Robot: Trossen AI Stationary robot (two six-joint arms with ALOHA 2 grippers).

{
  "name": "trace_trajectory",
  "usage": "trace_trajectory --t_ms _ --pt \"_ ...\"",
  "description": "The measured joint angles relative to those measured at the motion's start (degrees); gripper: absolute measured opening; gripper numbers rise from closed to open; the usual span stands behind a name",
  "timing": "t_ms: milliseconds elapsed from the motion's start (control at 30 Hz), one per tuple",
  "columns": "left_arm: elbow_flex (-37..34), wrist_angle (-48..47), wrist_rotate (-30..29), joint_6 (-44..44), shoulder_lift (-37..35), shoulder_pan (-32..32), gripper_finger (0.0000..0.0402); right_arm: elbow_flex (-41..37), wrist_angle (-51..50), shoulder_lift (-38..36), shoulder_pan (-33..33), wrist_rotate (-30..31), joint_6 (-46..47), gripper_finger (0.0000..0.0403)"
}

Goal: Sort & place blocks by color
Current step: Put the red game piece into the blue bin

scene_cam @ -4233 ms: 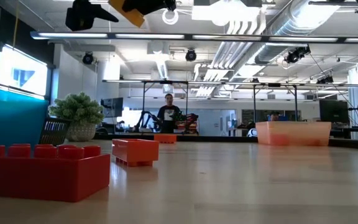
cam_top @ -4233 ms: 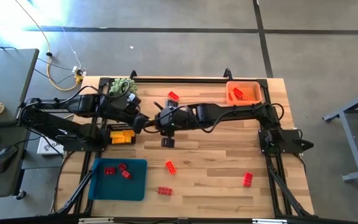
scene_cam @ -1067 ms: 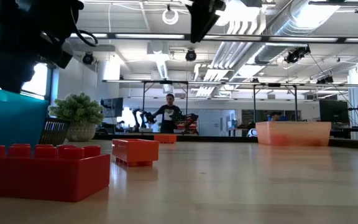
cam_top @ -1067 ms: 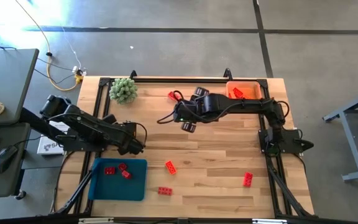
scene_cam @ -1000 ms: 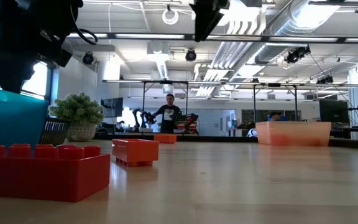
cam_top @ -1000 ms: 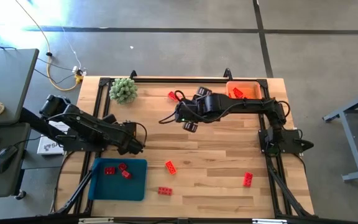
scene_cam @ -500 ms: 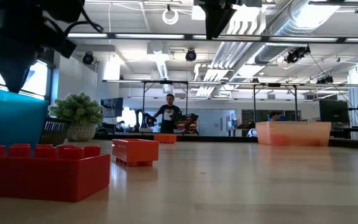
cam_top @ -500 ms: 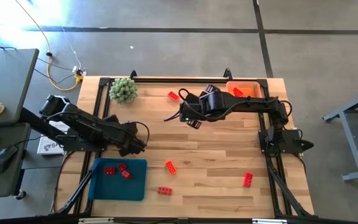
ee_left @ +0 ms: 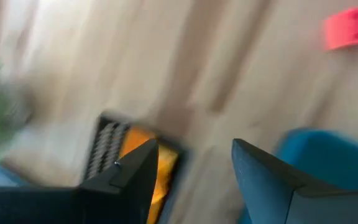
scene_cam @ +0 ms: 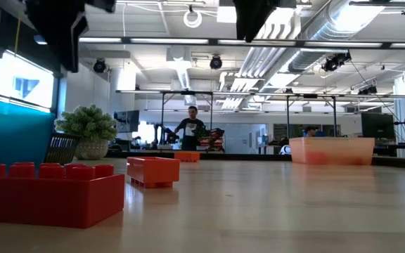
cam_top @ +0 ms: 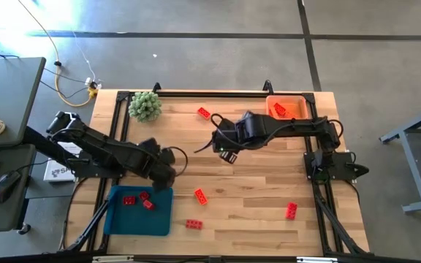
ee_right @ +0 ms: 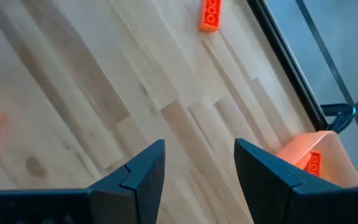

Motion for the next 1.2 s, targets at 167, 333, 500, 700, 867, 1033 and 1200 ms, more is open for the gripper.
trace_trajectory --t_ms 167,333,500,700,867,1033,1200 --pt "0.6 12.5 3.7 6.4 0.0 -4.0 0.0193 0.0 0.0 0.0 1.5 -0.1 3.0 0.0179" --pt "0.6 22.2 4.4 8.8 0.0 -9.1 0.0193 0.0 0.1 0.0 2.1 -0.5 4.8 0.0179" --pt "0.6 28.3 3.3 8.1 0.0 -13.0 0.0193 0.0 0.1 0.0 2.4 -2.0 6.6 0.0179" --pt "0.6 32.9 2.1 10.2 1.6 -16.3 0.0193 0.0 0.1 0.0 2.5 -2.9 7.9 0.0179" --pt "0.6 35.1 2.3 10.7 5.1 -17.3 0.0193 0.0 0.3 0.1 2.5 -2.9 8.9 0.0179" --pt "0.6 35.3 3.8 10.3 8.2 -17.6 0.0193 0.0 0.6 0.1 2.5 -2.9 8.9 0.0179" --pt "0.6 36.2 4.6 8.0 11.0 -17.6 0.0193 0.0 1.1 0.1 2.5 -2.7 8.9 0.0179"
